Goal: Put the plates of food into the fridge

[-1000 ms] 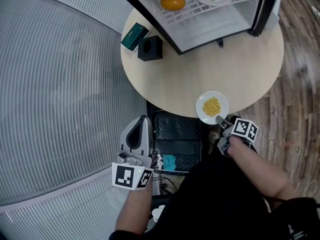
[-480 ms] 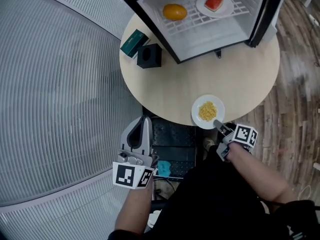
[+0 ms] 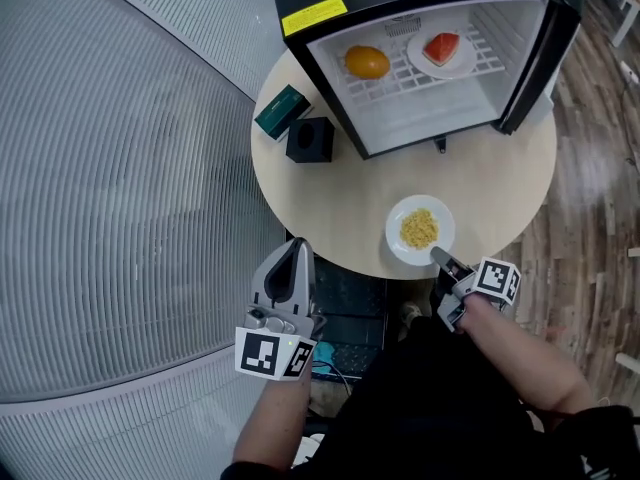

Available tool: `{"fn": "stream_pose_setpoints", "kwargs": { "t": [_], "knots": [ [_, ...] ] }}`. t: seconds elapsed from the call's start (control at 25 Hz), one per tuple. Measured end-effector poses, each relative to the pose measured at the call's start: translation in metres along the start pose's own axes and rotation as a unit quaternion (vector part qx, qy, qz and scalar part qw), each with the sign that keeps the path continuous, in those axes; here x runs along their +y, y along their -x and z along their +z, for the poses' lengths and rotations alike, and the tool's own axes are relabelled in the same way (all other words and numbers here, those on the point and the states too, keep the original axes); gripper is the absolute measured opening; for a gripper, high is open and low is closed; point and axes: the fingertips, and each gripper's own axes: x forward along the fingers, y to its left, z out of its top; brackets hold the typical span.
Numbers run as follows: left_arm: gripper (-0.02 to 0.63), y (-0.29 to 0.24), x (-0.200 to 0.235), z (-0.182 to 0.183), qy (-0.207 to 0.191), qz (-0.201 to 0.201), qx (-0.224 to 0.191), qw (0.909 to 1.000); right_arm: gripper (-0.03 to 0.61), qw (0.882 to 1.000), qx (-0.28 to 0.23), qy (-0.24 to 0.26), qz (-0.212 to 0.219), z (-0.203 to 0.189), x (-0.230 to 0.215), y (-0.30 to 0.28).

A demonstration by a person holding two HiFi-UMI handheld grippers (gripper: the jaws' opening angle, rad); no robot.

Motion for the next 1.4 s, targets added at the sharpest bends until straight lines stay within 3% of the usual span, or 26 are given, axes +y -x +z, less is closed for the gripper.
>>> {"fn": "stream_pose_setpoints", "kwargs": {
  "t": [0.56,1.04,1.4],
  "knots": [
    [0.006,-0.065,-0.001,0.033,0.005,0.028,-0.036,0.999,0.015,0.999,0.005,0.031,0.022,0.092,0.046,-0.017],
    [0.006,-0.11,0.015,0.041,0.0,0.046,-0.037,0.9983,0.015,0.999,0.002,0.023,0.032,0.151,0.068,-0.063],
    [0.006,-0.135,0.043,0.035,-0.003,0.062,-0.013,0.998,0.015,0.999,0.003,0.028,0.026,0.182,0.071,-0.105]
  ]
}}
